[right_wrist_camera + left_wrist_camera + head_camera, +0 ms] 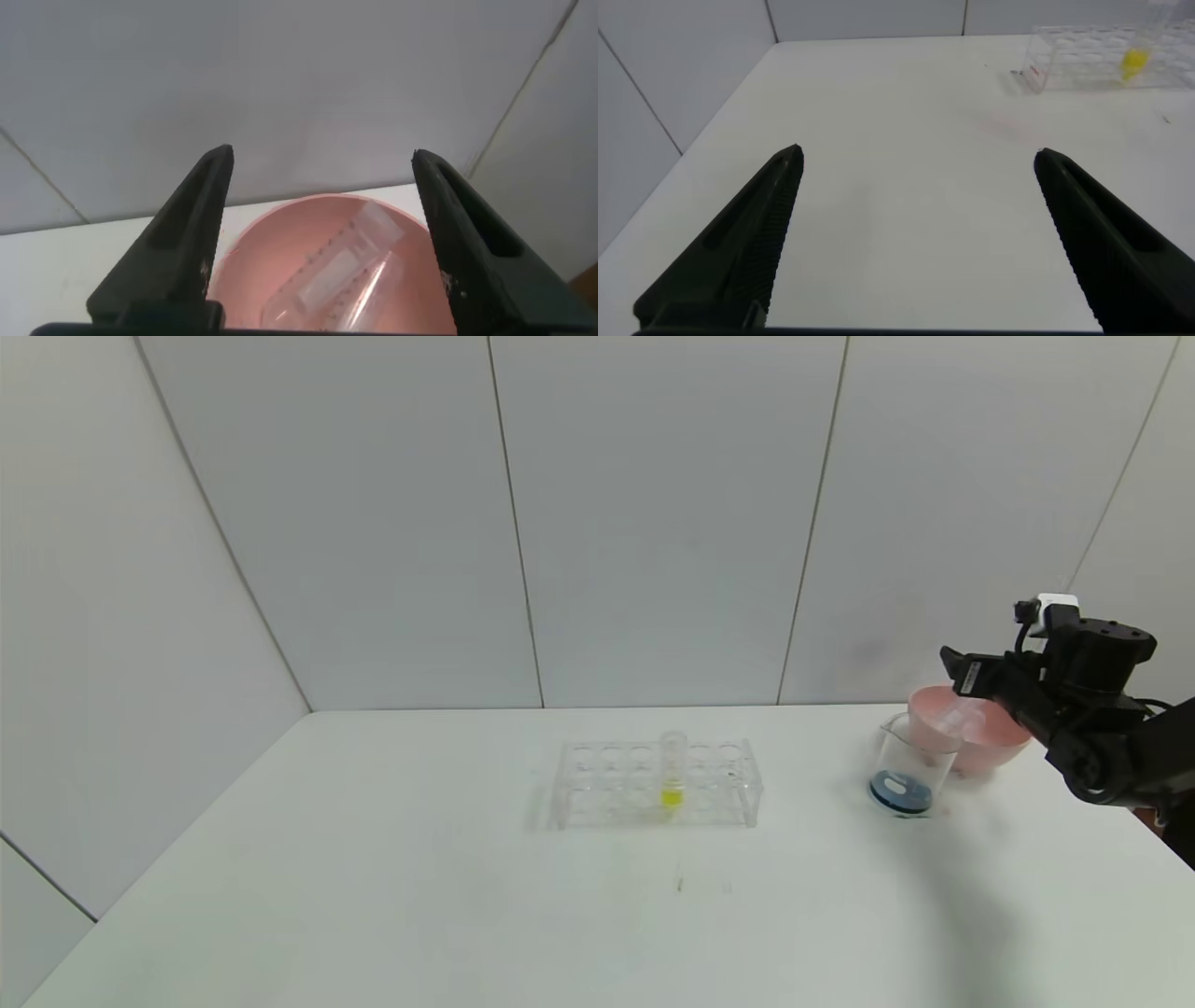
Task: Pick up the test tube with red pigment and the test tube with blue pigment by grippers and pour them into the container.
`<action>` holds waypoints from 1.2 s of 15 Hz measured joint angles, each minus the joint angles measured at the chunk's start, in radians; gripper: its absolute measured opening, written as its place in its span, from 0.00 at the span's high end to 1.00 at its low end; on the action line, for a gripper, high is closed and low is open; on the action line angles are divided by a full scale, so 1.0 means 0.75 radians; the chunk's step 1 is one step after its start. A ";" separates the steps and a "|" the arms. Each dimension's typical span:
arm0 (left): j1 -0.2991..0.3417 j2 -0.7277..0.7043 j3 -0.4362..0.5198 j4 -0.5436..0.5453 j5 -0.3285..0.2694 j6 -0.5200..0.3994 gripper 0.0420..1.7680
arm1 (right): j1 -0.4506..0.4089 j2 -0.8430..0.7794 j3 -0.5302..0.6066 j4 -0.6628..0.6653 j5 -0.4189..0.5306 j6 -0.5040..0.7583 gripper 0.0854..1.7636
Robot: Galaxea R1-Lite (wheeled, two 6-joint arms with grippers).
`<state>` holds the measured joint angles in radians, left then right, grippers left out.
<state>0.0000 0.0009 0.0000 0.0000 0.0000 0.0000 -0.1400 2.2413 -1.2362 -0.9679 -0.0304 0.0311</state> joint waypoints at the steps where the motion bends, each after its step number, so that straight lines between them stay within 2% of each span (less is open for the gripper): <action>1: 0.000 0.000 0.000 0.000 0.000 0.000 0.00 | 0.036 -0.016 0.003 0.019 -0.026 0.000 0.21; 5: 0.000 0.000 0.000 0.000 0.000 0.000 0.00 | 0.233 -0.088 0.041 0.036 -0.159 0.002 0.14; 9: 0.000 0.000 0.000 0.000 0.000 0.000 0.00 | 0.392 -0.263 0.213 0.017 -0.170 0.002 0.10; 13: 0.000 0.000 0.000 0.000 0.000 0.000 0.00 | 0.438 -0.541 0.489 -0.075 -0.169 0.001 0.07; 18: 0.000 0.000 0.000 0.000 0.000 0.000 0.00 | 0.398 -0.991 0.865 -0.206 -0.173 -0.020 0.05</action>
<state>0.0000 0.0009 0.0000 0.0000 0.0000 0.0000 0.1583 1.4981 -0.5877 -1.1221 -0.1600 0.0157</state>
